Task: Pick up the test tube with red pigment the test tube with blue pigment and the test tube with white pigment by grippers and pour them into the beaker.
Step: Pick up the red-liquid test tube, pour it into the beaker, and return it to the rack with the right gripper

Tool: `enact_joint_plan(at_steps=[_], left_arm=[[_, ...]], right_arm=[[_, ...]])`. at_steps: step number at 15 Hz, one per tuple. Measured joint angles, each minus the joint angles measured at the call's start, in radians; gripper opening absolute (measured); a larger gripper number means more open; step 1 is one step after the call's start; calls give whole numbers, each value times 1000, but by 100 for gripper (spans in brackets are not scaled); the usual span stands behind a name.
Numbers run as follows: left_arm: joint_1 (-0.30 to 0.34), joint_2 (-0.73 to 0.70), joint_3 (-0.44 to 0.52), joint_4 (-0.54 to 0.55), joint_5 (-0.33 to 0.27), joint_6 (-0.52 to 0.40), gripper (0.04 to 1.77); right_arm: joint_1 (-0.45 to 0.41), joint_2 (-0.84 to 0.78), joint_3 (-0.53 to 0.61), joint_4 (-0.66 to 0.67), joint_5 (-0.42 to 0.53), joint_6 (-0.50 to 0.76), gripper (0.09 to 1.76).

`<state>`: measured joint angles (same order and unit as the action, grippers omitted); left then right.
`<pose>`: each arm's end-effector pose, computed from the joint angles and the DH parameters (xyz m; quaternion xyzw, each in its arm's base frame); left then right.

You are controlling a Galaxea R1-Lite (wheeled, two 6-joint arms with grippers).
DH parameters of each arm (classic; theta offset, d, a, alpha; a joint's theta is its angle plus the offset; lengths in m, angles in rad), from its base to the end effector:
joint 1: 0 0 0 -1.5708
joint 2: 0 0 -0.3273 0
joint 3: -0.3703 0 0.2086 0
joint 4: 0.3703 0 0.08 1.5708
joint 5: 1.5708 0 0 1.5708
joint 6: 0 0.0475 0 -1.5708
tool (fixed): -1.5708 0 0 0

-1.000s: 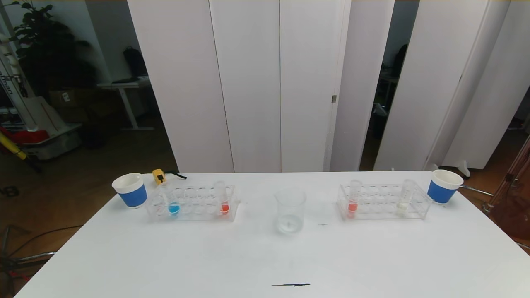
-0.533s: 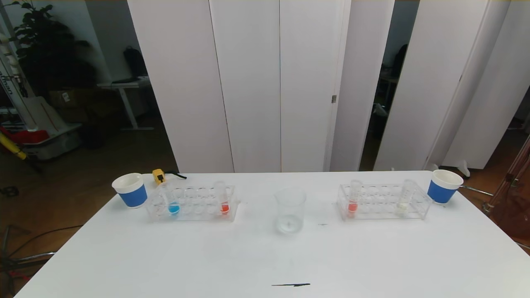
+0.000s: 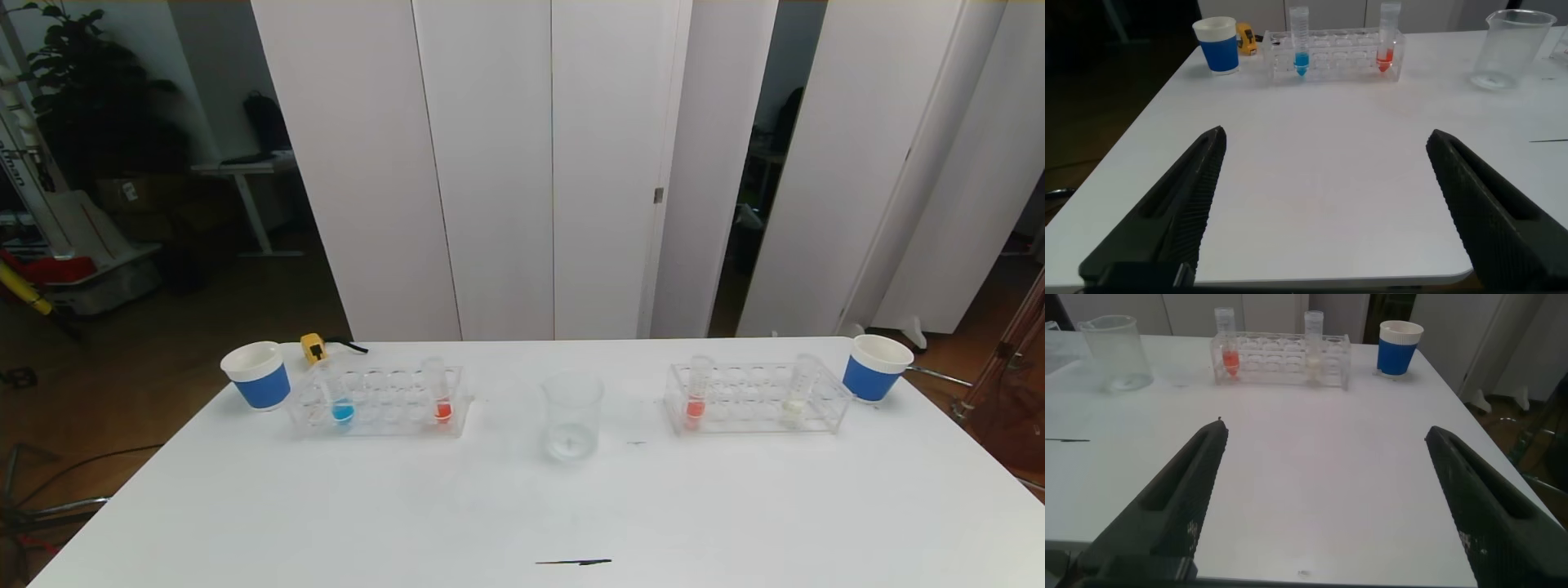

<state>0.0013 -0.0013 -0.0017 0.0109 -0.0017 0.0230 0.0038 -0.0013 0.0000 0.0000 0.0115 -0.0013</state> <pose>-0.0056 -0.0001 0.0746 0.0115 0.0039 -0.0002 0.9999 -0.0054 0.0005 0.0755 -0.0007 -0.0007 0.0076 1.0000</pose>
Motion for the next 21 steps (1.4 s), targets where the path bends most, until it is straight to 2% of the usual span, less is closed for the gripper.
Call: enact_joint_plan(at_steps=[7, 10, 14, 21], left_arm=[[0, 0, 0, 0, 0, 0, 175], [0, 0, 0, 0, 0, 0, 175], [0, 0, 0, 0, 0, 0, 175], [0, 0, 0, 0, 0, 0, 175]], right_arm=[[0, 0, -6, 0, -3, -1, 173], [0, 1, -60, 40, 3, 1, 173], [1, 55, -239, 118, -1, 1, 173], [4, 378, -593, 113, -8, 1, 173]])
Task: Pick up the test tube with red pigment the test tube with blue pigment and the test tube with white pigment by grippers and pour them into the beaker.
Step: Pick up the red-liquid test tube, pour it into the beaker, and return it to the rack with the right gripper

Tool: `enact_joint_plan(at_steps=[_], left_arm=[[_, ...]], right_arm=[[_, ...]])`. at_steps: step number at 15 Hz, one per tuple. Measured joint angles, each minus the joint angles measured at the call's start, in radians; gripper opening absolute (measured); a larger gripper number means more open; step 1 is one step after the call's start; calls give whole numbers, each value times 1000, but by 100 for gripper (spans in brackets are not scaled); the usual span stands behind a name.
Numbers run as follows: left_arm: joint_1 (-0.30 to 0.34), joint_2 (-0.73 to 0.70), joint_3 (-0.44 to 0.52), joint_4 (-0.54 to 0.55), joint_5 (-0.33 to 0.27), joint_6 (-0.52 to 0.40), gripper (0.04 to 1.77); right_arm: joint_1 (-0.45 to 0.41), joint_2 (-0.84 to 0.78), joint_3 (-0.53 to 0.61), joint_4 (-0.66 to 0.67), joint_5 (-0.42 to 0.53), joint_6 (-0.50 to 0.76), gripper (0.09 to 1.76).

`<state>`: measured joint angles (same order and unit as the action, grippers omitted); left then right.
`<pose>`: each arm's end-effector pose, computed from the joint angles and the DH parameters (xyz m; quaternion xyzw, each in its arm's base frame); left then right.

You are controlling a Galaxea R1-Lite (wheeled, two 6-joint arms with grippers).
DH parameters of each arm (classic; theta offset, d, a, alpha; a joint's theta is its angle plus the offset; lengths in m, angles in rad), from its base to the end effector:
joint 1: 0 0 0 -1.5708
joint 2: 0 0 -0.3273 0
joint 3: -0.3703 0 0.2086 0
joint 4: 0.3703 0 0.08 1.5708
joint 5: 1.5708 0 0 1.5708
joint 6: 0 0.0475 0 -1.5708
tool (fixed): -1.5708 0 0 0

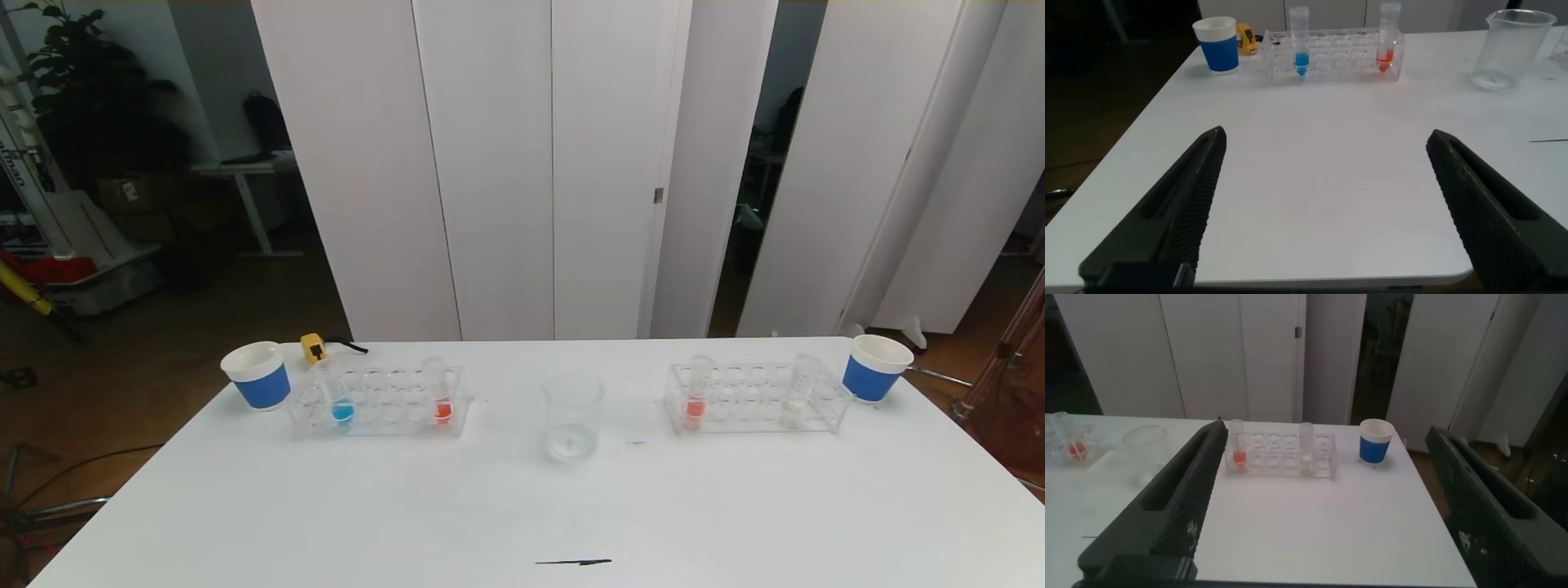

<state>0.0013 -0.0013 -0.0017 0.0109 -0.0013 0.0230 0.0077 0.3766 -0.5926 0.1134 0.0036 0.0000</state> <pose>-0.0056 -0.0001 0.0746 0.0115 0.0039 0.0000 0.9999 -0.0038 0.0001 0.2488 0.0001 -0.0513 0.0056 0.9987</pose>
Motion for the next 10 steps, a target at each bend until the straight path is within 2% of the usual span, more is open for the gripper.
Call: enact_joint_plan(at_steps=[4, 10], left_arm=[[0, 0, 0, 0, 0, 0, 175], [0, 0, 0, 0, 0, 0, 175]], right_arm=[[1, 230, -119, -86, -1, 20, 173], [13, 613, -193, -316, 0, 42, 173]])
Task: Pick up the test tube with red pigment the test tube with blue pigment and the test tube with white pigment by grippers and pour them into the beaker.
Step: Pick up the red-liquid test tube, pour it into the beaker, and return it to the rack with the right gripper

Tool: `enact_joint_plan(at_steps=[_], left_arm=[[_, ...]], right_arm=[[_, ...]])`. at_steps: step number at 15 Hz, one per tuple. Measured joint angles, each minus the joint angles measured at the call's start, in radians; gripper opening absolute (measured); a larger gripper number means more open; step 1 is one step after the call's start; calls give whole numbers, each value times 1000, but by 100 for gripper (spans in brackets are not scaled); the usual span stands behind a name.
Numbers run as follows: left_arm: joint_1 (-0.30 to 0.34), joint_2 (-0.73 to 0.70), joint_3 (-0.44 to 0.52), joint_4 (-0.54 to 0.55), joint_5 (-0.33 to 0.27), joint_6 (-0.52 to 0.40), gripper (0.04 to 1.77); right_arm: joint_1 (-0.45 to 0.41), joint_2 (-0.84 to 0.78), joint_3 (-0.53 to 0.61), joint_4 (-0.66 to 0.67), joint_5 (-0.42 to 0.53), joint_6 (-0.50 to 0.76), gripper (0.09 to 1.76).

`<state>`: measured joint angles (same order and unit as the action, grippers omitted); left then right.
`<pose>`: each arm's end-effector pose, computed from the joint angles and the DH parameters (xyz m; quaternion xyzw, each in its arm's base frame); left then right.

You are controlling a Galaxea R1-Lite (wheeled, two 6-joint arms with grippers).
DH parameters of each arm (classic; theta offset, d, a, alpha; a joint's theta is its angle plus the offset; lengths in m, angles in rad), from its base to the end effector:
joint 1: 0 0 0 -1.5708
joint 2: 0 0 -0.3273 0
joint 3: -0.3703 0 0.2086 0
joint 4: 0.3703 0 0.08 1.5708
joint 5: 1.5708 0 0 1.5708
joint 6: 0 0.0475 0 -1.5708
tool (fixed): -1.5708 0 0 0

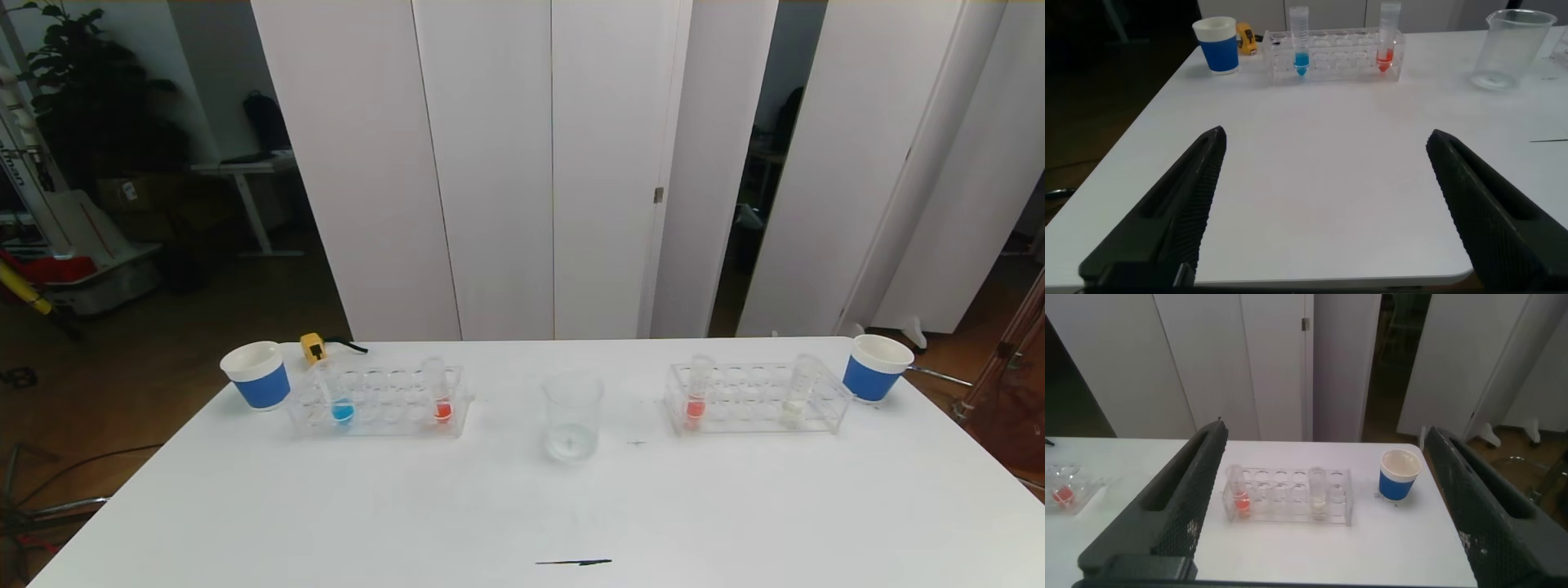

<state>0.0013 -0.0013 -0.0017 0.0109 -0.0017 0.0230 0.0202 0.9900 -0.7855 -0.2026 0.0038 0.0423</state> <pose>-0.0056 -0.0001 0.0746 0.0115 0.0039 -0.0002 0.9999 0.1536 0.0033 0.3078 0.0211 0.0012 0.0120 0.9997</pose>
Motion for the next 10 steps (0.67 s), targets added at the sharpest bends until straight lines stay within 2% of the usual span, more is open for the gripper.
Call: enact_joint_plan(at_steps=[4, 10], left_arm=[[0, 0, 0, 0, 0, 0, 175], [0, 0, 0, 0, 0, 0, 175]], right_arm=[[44, 240, 21, -167, -6, 6, 173], [201, 483, 143, -446, -200, 7, 173]])
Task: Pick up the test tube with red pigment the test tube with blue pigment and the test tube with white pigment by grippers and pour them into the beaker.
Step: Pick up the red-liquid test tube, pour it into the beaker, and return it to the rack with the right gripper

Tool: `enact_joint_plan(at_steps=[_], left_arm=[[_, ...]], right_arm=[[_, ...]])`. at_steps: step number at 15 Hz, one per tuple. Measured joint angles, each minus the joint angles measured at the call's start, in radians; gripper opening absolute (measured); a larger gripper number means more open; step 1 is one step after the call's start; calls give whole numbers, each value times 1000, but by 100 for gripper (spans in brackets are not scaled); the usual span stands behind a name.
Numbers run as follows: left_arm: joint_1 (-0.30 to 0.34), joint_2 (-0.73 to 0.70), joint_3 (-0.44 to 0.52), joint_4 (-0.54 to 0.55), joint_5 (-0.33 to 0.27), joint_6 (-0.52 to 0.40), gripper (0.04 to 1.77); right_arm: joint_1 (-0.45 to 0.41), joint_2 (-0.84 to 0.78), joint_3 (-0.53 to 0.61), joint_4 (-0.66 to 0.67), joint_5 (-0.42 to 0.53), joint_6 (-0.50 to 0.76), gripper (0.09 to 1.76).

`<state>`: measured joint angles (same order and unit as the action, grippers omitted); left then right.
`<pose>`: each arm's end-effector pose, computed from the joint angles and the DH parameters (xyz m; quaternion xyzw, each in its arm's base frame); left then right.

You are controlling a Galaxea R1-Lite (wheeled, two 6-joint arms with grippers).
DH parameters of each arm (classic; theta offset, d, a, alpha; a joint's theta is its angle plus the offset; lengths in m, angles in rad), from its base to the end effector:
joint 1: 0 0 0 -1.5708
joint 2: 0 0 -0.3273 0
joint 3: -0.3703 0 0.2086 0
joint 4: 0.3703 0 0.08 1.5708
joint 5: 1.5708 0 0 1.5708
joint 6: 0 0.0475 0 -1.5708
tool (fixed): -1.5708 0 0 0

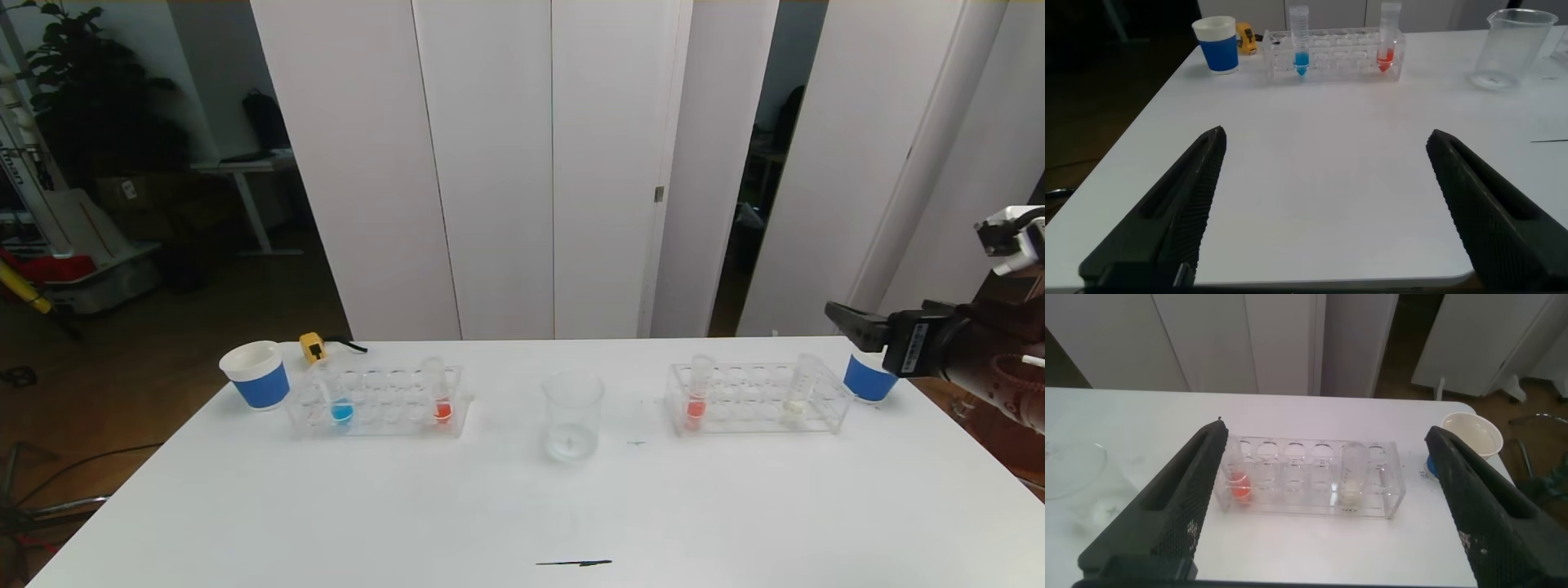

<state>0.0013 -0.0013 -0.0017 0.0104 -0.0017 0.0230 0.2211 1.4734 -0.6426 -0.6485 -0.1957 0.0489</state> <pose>-0.0056 -0.0001 0.0747 0.0115 0.0037 -0.0002 0.9999 0.2748 0.0523 0.2101 0.0055 0.0893 0.0105 0.9959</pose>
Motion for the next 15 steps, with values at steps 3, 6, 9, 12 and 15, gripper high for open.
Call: enact_joint_plan(at_steps=[3, 6, 9, 12, 15], left_arm=[[0, 0, 0, 0, 0, 0, 175], [0, 0, 0, 0, 0, 0, 175], [0, 0, 0, 0, 0, 0, 175], [0, 0, 0, 0, 0, 0, 175], [0, 0, 0, 0, 0, 0, 175]], right_arm=[[85, 96, 67, -127, -90, 2, 173], [138, 186, 123, -250, -146, 35, 173], [191, 287, 160, -370, -225, 60, 173], [231, 381, 163, -467, -267, 64, 173], [237, 458, 128, -489, -270, 65, 173]])
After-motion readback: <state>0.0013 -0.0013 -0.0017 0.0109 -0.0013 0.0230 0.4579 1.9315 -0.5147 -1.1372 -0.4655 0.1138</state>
